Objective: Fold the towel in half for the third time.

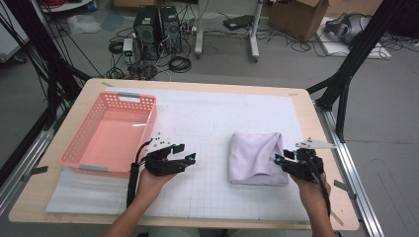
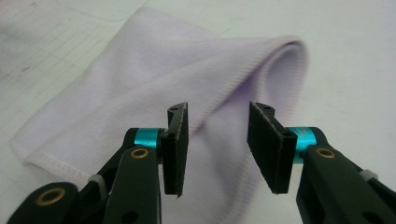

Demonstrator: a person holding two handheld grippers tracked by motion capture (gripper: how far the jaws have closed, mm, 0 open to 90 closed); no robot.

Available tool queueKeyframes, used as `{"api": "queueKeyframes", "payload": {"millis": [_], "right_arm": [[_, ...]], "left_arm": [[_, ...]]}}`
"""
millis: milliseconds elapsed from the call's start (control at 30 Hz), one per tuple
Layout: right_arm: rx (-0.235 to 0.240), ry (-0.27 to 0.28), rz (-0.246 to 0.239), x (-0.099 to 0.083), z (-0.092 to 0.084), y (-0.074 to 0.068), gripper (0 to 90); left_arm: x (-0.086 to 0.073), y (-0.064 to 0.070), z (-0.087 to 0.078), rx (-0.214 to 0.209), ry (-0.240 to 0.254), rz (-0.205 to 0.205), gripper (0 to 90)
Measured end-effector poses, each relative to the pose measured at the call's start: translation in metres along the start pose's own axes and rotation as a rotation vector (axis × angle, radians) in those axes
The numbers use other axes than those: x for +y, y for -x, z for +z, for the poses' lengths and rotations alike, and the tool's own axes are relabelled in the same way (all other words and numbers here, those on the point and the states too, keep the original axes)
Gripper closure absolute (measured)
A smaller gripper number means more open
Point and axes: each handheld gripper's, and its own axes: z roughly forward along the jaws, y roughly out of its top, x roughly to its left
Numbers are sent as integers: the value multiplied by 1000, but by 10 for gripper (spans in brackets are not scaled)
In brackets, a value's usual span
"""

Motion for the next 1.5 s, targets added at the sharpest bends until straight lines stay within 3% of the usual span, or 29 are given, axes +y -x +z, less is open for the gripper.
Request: {"api": "queueKeyframes", "payload": {"millis": [167, 233, 267, 300, 333, 367, 467, 667, 700, 767, 867, 933, 1000, 1100, 1267, 1333, 1400, 1500], "right_arm": [[46, -76, 7, -7, 30, -8, 592], [51, -91, -10, -10, 38, -11, 667], [58, -95, -13, -10, 39, -12, 757], [58, -95, -13, -10, 39, -12, 757], [62, -85, -53, -9, 37, -14, 857], [56, -77, -73, -8, 35, -15, 861], [32, -53, -61, -9, 23, -12, 861], [-48, -93, -28, -15, -4, 5, 854], [-54, -115, -21, -16, -6, 7, 833], [-81, -141, -17, -17, -7, 9, 689], [-34, -81, 42, -19, -9, 13, 660], [6, -78, 58, -21, -4, 12, 661], [-6, -113, 34, -23, 6, 8, 664], [-17, -150, -2, -27, 14, 6, 844], [-56, -184, -37, -25, 5, 5, 864], [-55, -204, -40, -24, 1, 6, 835], [-75, -174, -52, -21, -1, 5, 702], [-74, -100, -70, -10, -1, 4, 594]], "left_arm": [[-1, 1, 0, -3, -3, -1, 405], [-1, 1, 0, -2, -5, -3, 405], [-1, 1, 0, -2, -5, -3, 406], [-1, 0, 0, 0, -5, 1, 406], [-1, -1, 0, 2, -6, -3, 406], [-1, -1, 0, 3, -4, -3, 406], [-1, -1, 0, 5, -4, -7, 405], [-1, -1, 0, 8, -3, -8, 405], [-1, -1, 0, 8, -3, -8, 406], [-1, -1, 1, 9, -4, -8, 405], [-1, -1, 1, 5, -8, -6, 405], [-1, 0, 1, 4, -8, -7, 406], [-1, -1, 1, 5, -9, -6, 406], [-1, -1, 0, 9, -7, -9, 406], [-1, -1, 0, 8, -5, -8, 405], [-1, -1, 0, 8, -5, -5, 405], [-1, -1, 0, 11, -5, -5, 405], [-1, -1, 0, 12, -3, -5, 404]]}}
